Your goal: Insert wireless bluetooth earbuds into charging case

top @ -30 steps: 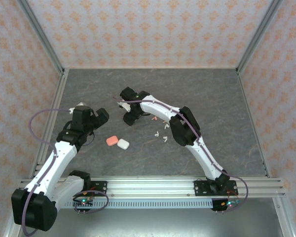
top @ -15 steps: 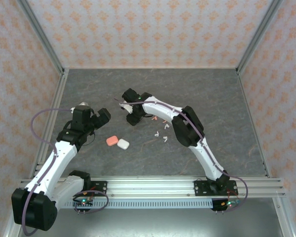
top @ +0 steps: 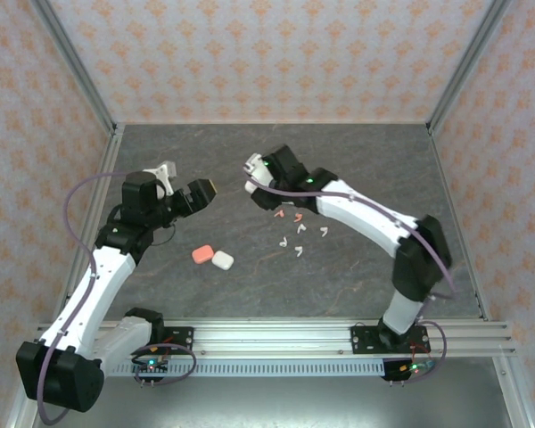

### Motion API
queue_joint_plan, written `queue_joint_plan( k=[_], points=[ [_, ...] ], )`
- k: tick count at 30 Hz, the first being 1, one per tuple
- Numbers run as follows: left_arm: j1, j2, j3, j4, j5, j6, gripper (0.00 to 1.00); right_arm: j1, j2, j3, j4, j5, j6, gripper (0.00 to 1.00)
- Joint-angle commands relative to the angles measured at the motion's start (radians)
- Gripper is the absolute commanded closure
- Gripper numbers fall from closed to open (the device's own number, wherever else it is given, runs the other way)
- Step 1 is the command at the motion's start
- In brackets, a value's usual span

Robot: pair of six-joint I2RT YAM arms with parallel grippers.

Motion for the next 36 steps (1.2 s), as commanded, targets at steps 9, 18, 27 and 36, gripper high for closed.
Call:
queue_joint_plan(
  k=[9, 18, 27, 36],
  points=[
    [-0.154, 0.093, 0.13, 0.188, 0.256, 0.057, 0.12, 0.002, -0.313, -0.156, 0.074, 0.004, -0.207, 0.57],
    [-0.257, 0.163, 0.176, 0.228, 0.26, 0.088, 0.2, 0.004, -0.361, -0.145, 0.025, -0.066, -0.208, 0.56],
    [-0.301, 0.21, 0.198, 0.25, 0.229, 0.081, 0.33, 0.005, -0.375, -0.136, -0.007, -0.117, -0.193, 0.56],
    [-0.33, 0.25, 0.225, 0.252, 0.227, 0.082, 0.43, 0.005, -0.393, -0.145, 0.014, -0.156, -0.161, 0.56]
  ],
)
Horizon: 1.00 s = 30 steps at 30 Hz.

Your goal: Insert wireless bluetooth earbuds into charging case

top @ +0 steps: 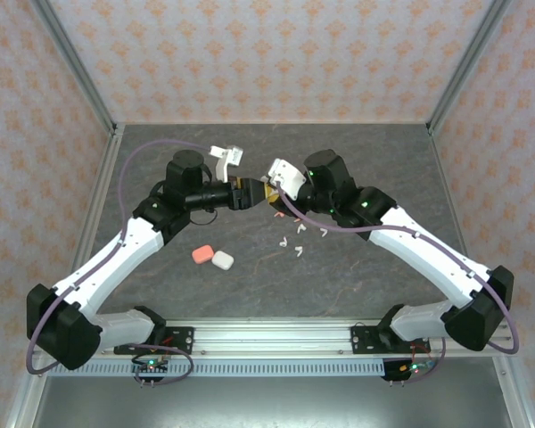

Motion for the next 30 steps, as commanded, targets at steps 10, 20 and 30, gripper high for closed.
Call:
queue_joint_plan(
  k=[10, 20, 30],
  points=[
    [-0.022, 0.004, 0.047, 0.026, -0.001, 0.021, 0.66, 0.005, -0.037, 0.004, 0.024, -0.026, 0.049, 0.52],
    [-0.025, -0.015, 0.033, 0.042, -0.05, 0.032, 0.8, -0.007, -0.044, 0.033, -0.07, -0.032, 0.077, 0.24],
    [-0.04, -0.087, -0.105, 0.3, -0.17, 0.095, 0.95, -0.192, -0.144, -0.01, -0.043, -0.409, 0.275, 0.01]
  ],
)
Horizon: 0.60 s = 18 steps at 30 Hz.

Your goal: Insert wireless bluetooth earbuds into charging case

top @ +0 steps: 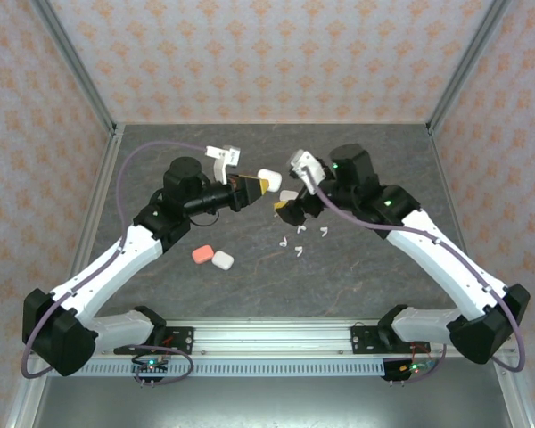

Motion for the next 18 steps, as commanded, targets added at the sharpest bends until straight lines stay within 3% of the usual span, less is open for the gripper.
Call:
queue_joint_plan(
  k=[1, 7, 18],
  points=[
    [-0.015, -0.04, -0.033, 0.154, -0.058, 0.07, 0.96, -0.075, -0.058, -0.017, 0.05, -0.211, 0.129, 0.01],
    [-0.041, -0.057, -0.094, 0.281, -0.075, 0.118, 1.0, -0.16, -0.082, -0.066, 0.201, -0.359, 0.316, 0.01],
    [-0.099, -0.06, -0.122, 0.33, -0.092, 0.184, 1.0, -0.16, -0.029, -0.076, 0.311, -0.301, 0.43, 0.01]
  ],
)
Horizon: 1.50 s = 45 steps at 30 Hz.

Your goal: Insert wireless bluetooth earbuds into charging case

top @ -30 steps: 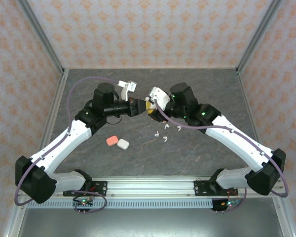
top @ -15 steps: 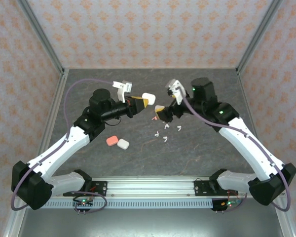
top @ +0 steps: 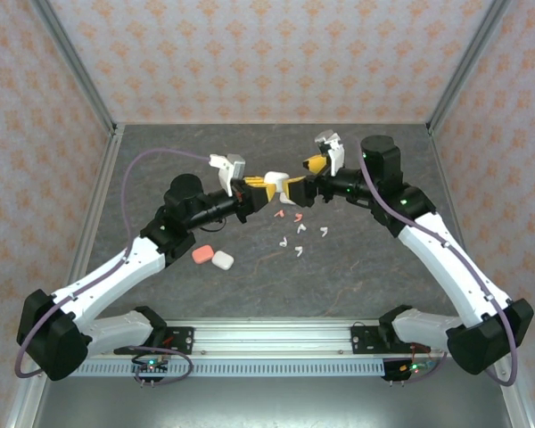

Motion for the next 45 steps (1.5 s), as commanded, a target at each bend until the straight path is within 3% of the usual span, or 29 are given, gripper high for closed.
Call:
queue_joint_plan(
  k=[1, 22, 35, 45],
  points=[
    [-0.008, -0.024, -0.001, 0.062, -0.017, 0.041, 1.0, -0.001, 0.022, -0.001, 0.077, 0.003, 0.045, 0.01],
    [-0.017, -0.021, 0.007, 0.046, -0.009, 0.046, 1.0, -0.002, 0.077, 0.016, 0.05, 0.127, 0.042, 0.04],
    [-0.02, -0.022, 0.009, 0.031, -0.007, 0.055, 1.0, -0.001, 0.134, 0.089, 0.033, 0.142, 0.047, 0.04],
    [-0.02, -0.026, 0.001, -0.001, -0.03, 0.079, 1.0, -0.005, 0.056, 0.088, 0.005, 0.138, 0.051, 0.03]
  ],
)
